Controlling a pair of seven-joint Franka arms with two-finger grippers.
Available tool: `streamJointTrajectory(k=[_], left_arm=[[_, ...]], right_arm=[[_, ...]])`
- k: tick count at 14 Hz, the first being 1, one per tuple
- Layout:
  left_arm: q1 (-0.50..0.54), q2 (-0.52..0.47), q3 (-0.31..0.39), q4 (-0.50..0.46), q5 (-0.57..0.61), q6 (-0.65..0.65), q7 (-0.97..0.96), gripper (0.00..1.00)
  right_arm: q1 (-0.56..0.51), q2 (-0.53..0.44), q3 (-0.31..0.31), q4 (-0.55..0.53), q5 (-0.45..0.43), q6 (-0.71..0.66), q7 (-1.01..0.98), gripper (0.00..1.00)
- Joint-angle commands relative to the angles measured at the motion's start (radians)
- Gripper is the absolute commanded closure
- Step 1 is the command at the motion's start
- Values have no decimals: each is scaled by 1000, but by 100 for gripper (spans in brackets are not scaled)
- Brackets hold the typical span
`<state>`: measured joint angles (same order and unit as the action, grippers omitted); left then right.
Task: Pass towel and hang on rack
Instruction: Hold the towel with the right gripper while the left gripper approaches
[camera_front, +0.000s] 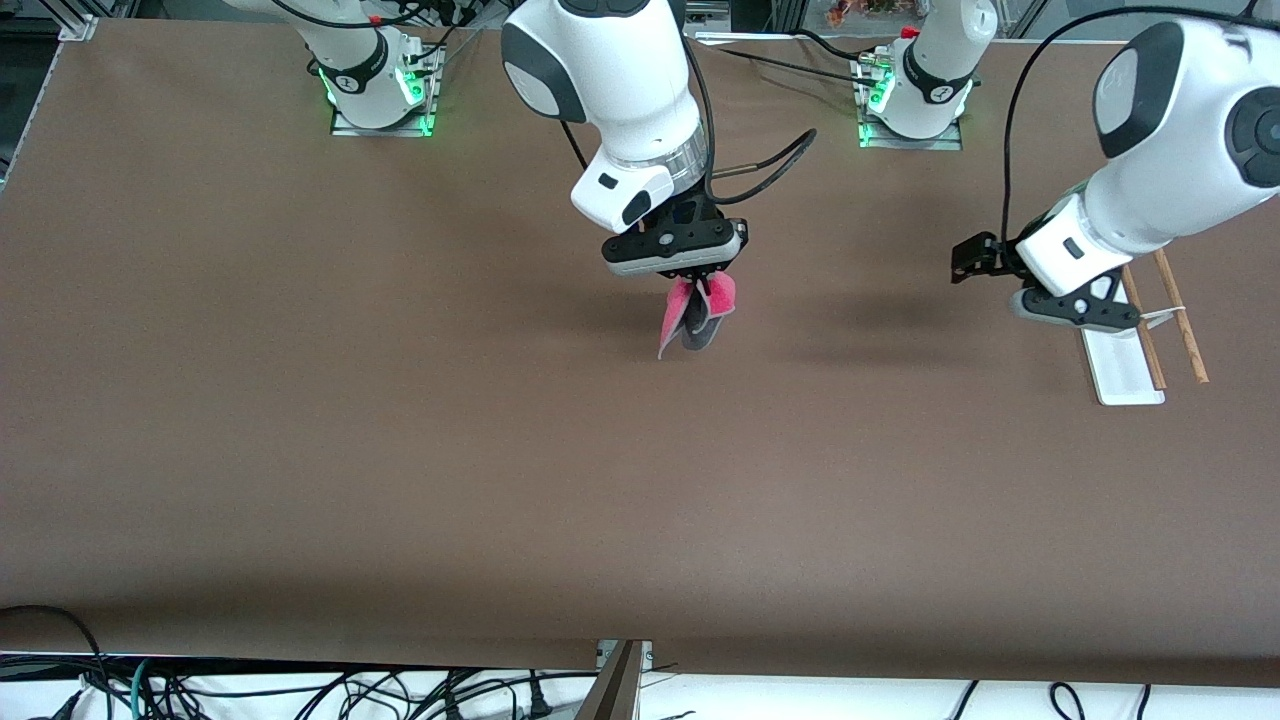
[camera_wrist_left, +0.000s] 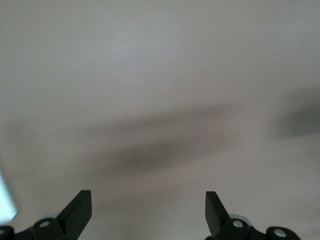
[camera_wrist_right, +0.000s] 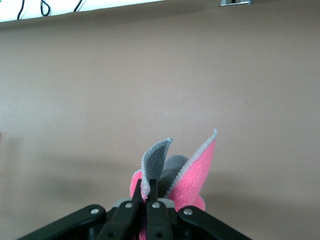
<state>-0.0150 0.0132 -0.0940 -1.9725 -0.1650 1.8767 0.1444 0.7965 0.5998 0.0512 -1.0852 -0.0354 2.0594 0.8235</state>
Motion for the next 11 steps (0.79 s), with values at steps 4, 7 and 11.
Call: streamJointTrajectory(k=[4, 7, 11], left_arm=[[-5, 22, -74, -215, -339, 298, 407, 0], [-37, 68, -145, -263, -531, 424, 650, 0], [-97, 143, -216, -263, -756, 539, 935, 0]], right_arm=[[33, 26, -8, 22, -5, 51, 59, 100], [46, 26, -7, 21, -3, 59, 60, 100], [55, 26, -7, 22, -3, 65, 59, 100]])
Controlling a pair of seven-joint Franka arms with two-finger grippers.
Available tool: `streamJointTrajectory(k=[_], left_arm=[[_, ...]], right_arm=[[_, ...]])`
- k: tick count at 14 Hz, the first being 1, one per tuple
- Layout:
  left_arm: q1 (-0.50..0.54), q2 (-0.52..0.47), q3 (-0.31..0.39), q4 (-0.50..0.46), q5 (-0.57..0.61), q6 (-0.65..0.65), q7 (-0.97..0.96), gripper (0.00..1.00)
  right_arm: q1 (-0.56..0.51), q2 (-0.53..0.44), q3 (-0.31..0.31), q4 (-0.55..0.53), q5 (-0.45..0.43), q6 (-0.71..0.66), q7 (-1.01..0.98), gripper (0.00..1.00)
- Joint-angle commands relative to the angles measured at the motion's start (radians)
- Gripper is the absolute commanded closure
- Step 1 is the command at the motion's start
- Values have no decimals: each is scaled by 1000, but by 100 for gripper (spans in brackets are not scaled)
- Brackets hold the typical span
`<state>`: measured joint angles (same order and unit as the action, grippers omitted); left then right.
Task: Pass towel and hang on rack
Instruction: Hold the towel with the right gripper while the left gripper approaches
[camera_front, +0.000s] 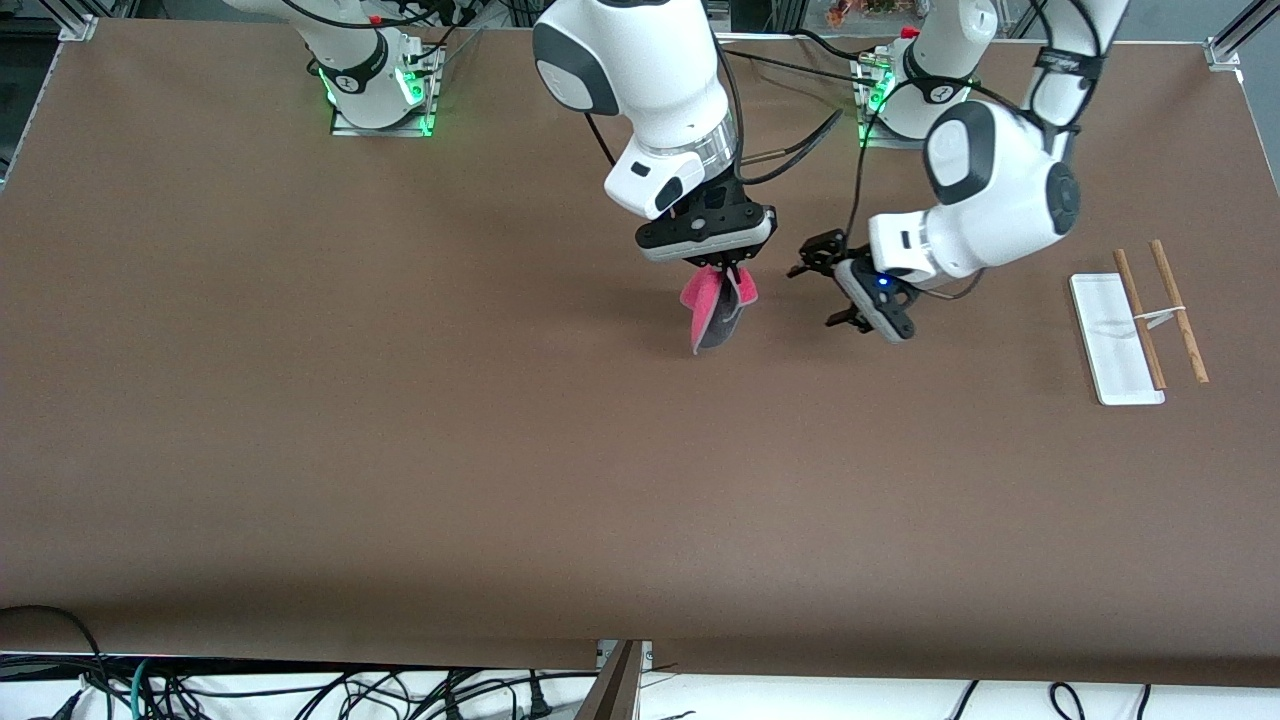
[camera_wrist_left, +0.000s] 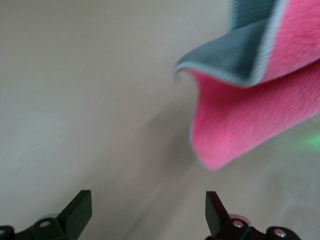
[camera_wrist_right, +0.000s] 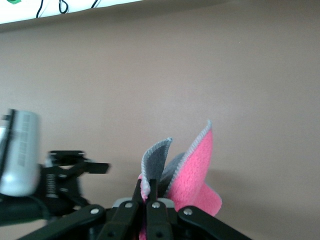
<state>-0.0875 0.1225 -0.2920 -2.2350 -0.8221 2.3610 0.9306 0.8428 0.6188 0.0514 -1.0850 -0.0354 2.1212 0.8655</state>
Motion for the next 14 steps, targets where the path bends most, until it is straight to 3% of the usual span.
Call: streamJointTrajectory(k=[1, 3, 6, 14], left_arm=[[-46, 55, -27, 2, -179, 90, 254, 0], [-76, 88, -32, 0, -341, 104, 443, 0], [-98, 109, -32, 2, -445, 104, 519, 0], [-109, 120, -32, 0, -468, 107, 633, 0]], right_arm=[[9, 7, -7, 22, -3, 3, 17, 100], [9, 7, -7, 22, -3, 5, 14, 100], [9, 7, -7, 20, -3, 3, 13, 100], [9, 7, -8, 22, -5, 5, 10, 100]])
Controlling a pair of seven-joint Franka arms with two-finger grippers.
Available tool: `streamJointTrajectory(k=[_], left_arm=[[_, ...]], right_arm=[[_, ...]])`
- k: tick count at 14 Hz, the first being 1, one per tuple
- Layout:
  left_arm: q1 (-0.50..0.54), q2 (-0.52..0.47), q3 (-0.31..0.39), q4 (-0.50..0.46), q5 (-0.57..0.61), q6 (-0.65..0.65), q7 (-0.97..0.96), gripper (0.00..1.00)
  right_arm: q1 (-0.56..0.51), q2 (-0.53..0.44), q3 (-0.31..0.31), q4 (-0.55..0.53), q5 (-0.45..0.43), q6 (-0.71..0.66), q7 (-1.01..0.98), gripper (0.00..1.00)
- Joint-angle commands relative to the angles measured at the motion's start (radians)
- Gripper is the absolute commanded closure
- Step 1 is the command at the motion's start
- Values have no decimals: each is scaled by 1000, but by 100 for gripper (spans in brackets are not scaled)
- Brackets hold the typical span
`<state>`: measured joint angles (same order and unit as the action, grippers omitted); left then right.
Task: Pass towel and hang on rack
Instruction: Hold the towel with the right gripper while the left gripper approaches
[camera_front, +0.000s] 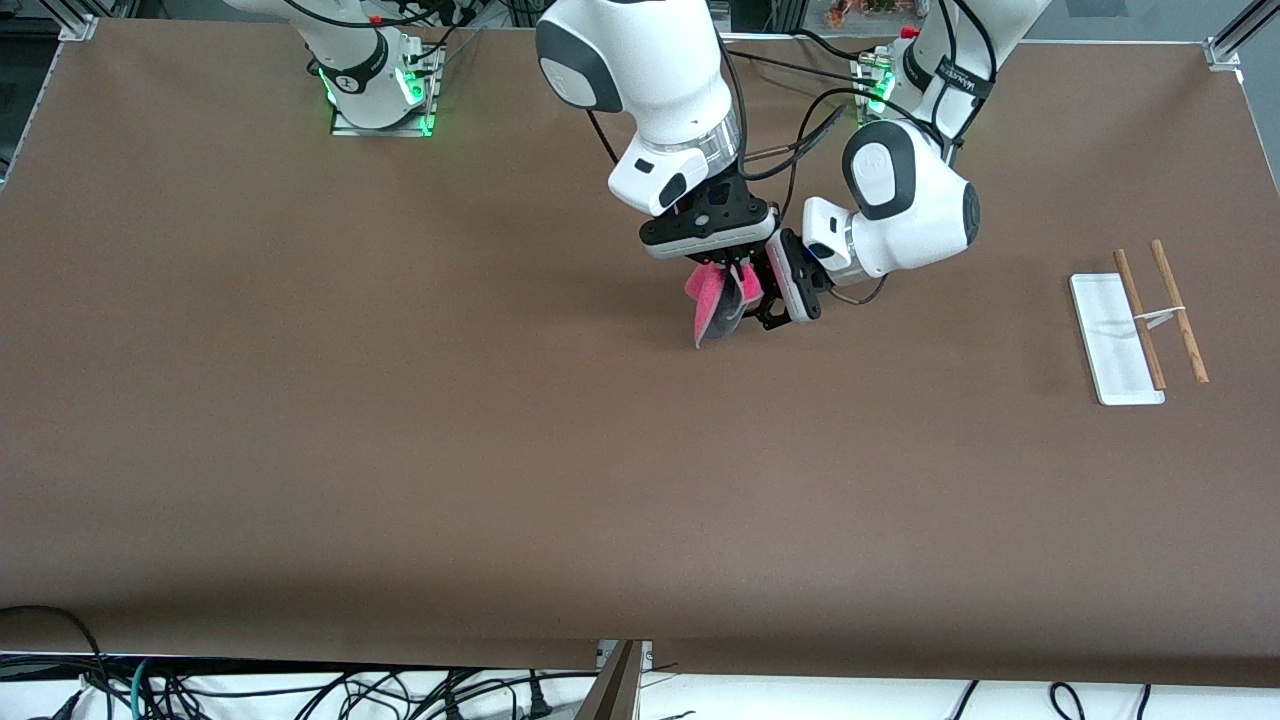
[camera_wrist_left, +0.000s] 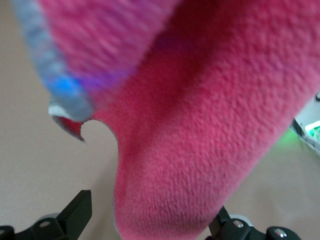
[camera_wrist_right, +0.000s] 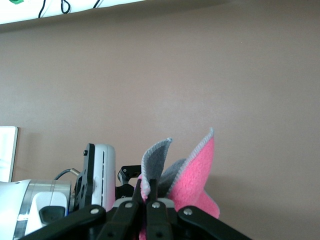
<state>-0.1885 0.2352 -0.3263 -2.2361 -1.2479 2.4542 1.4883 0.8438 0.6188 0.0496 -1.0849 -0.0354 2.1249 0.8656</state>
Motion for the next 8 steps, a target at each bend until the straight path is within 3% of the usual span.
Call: streamJointTrajectory(k=[1, 8], left_arm=[[-9, 10, 3, 7, -60, 16, 73, 0], [-32, 35, 3, 49, -82, 35, 63, 0]], right_arm=[[8, 7, -7, 20, -5, 1, 10, 100], [8, 7, -7, 22, -5, 0, 9, 100]])
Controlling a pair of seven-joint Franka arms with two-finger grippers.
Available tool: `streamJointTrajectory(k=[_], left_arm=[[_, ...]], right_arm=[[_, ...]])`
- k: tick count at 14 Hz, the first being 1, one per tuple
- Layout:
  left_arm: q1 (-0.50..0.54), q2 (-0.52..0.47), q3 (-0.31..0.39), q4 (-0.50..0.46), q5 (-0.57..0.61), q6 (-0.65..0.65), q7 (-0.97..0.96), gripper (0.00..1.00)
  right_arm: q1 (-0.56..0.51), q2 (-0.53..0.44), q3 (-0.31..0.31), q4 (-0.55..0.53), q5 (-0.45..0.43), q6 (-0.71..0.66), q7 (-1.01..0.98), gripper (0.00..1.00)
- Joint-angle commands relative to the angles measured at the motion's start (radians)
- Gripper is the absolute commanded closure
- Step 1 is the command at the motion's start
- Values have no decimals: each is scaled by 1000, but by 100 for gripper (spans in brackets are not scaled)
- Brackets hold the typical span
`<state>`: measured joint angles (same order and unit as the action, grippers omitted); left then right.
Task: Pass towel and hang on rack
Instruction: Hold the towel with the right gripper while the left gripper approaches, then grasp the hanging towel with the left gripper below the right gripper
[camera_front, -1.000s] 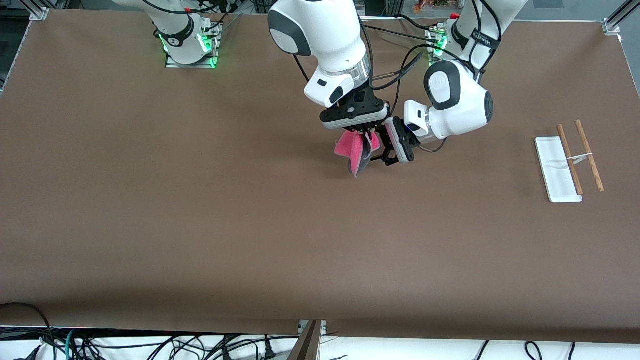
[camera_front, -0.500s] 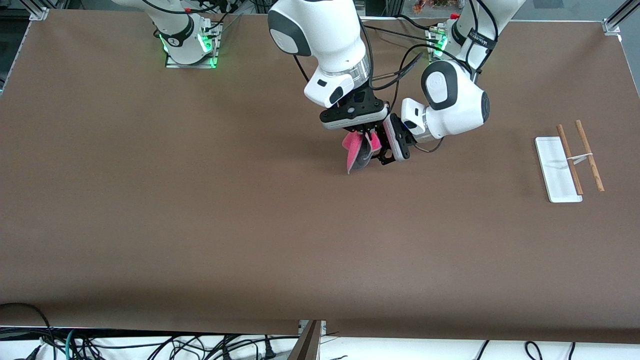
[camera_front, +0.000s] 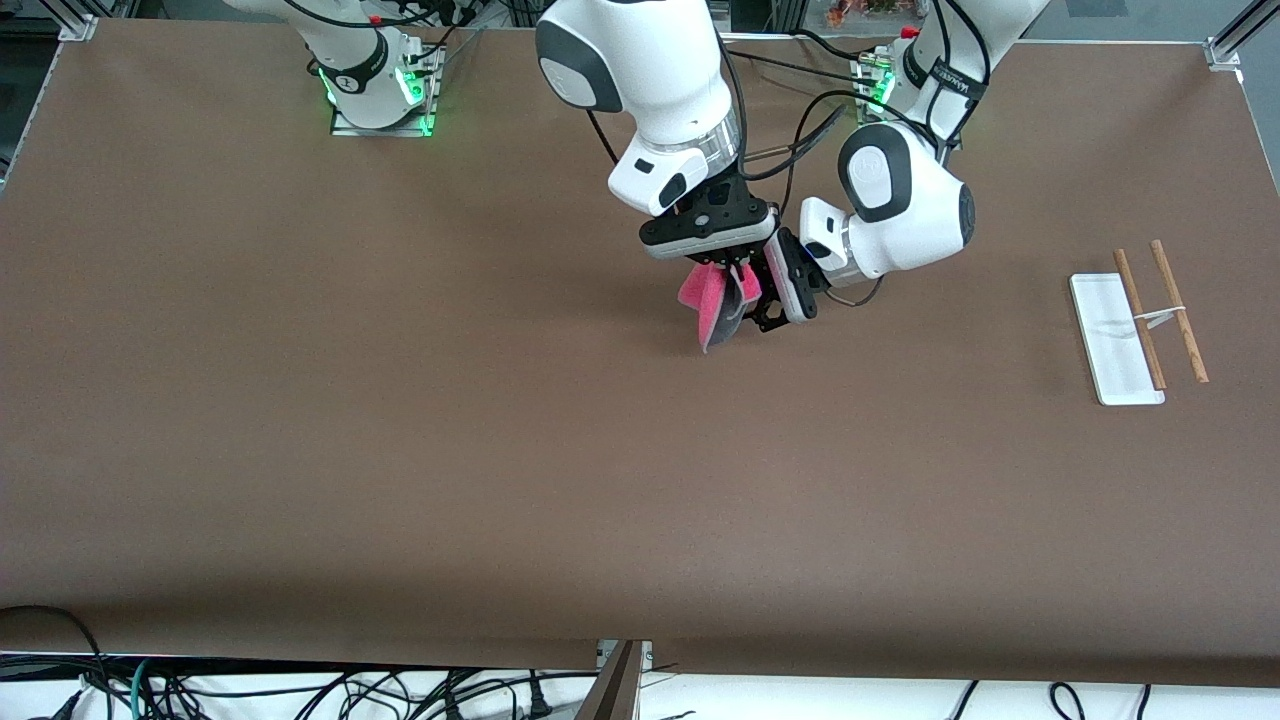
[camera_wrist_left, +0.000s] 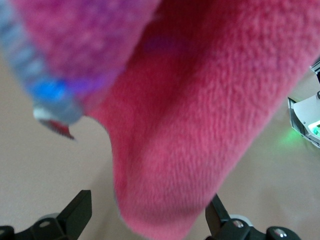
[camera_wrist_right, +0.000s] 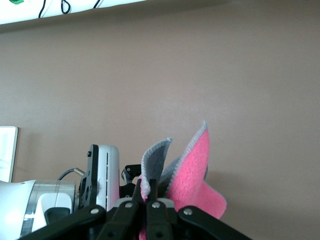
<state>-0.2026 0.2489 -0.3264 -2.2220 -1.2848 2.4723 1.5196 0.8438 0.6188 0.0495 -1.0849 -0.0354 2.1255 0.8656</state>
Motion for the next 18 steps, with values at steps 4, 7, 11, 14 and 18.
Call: streamJointTrajectory(k=[4, 7, 11, 14, 18], left_arm=[[-35, 32, 3, 47, -57, 17, 7, 21], [-35, 32, 3, 47, -57, 17, 7, 22], [-35, 32, 3, 47, -59, 17, -16, 23], [-35, 33, 3, 48, -57, 17, -16, 23], [-37, 33, 3, 47, -57, 17, -16, 23]], right_arm=[[8, 7, -7, 22, -5, -1, 9, 100], [8, 7, -7, 20, -5, -1, 7, 100], [8, 7, -7, 20, -5, -1, 9, 100], [8, 7, -7, 20, -6, -2, 9, 100], [8, 7, -7, 20, -6, -3, 9, 100]])
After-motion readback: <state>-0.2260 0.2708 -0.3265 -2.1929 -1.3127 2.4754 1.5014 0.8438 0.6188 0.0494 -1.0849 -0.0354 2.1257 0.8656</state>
